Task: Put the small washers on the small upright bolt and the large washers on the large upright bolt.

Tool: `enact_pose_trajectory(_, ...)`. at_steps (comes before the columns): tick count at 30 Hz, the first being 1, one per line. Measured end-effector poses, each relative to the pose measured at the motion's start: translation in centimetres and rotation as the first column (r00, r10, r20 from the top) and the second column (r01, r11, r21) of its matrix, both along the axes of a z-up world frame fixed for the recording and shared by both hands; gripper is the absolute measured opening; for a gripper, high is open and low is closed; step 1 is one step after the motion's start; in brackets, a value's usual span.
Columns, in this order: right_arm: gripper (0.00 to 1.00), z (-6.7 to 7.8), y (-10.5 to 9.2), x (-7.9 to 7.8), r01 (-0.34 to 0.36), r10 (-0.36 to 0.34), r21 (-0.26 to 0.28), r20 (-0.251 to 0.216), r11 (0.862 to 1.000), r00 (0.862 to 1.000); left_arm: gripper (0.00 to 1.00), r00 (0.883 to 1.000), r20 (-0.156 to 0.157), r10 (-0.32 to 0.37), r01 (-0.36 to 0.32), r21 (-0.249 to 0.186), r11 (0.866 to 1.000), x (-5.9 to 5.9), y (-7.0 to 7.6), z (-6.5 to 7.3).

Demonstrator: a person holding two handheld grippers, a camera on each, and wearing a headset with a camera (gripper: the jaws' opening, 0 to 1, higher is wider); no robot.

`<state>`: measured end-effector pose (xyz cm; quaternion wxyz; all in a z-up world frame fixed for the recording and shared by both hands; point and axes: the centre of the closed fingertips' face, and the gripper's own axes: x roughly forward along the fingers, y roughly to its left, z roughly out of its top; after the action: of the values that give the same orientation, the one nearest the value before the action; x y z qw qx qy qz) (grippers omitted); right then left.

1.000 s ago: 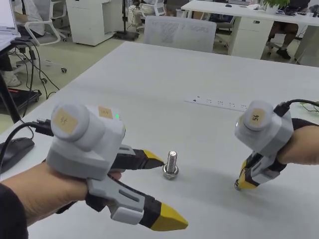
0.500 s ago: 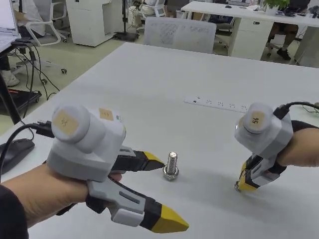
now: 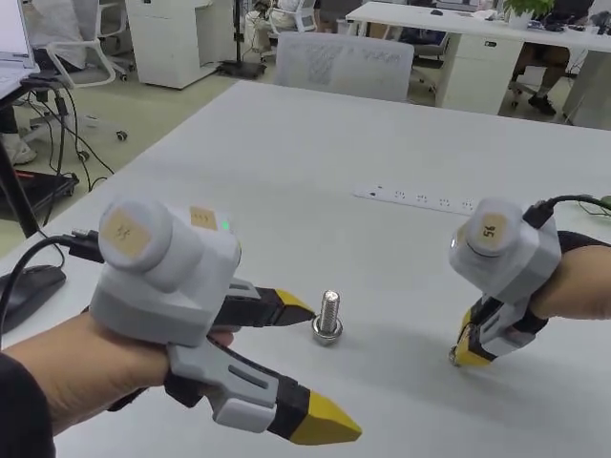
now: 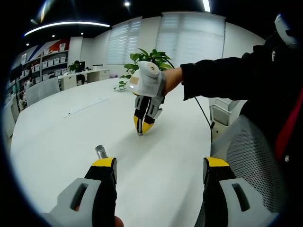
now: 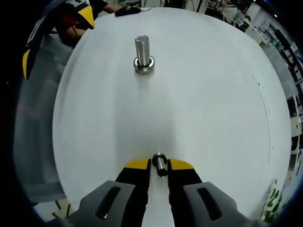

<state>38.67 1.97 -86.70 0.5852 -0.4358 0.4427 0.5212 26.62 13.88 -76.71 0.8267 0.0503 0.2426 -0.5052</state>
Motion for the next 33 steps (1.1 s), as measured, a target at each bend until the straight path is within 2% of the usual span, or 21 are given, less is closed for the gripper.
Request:
enact_pose_trajectory(13, 0.24, -0.03, -0.07, 0.09, 0.014, -0.014, 0.012, 0.003, 1.000, 1.000, 0.74, 1.000, 0.001, 0.001, -0.001, 0.000, 1.000, -0.01, -0.05, -0.02)
enact_pose_trajectory(23, 0.38, 0.11, 0.07, 0.31, 0.033, -0.034, 0.041, 0.016, 0.999, 0.999, 0.74, 1.000, 0.001, 0.001, -0.001, 0.001, 1.000, 0.00, -0.09, -0.03)
enact_pose_trajectory(33, 0.52, 0.49, 0.17, 0.29, 0.070, -0.073, 0.092, 0.020, 0.993, 0.997, 0.74, 1.000, 0.002, 0.000, 0.000, 0.000, 1.000, 0.10, -0.17, 0.07)
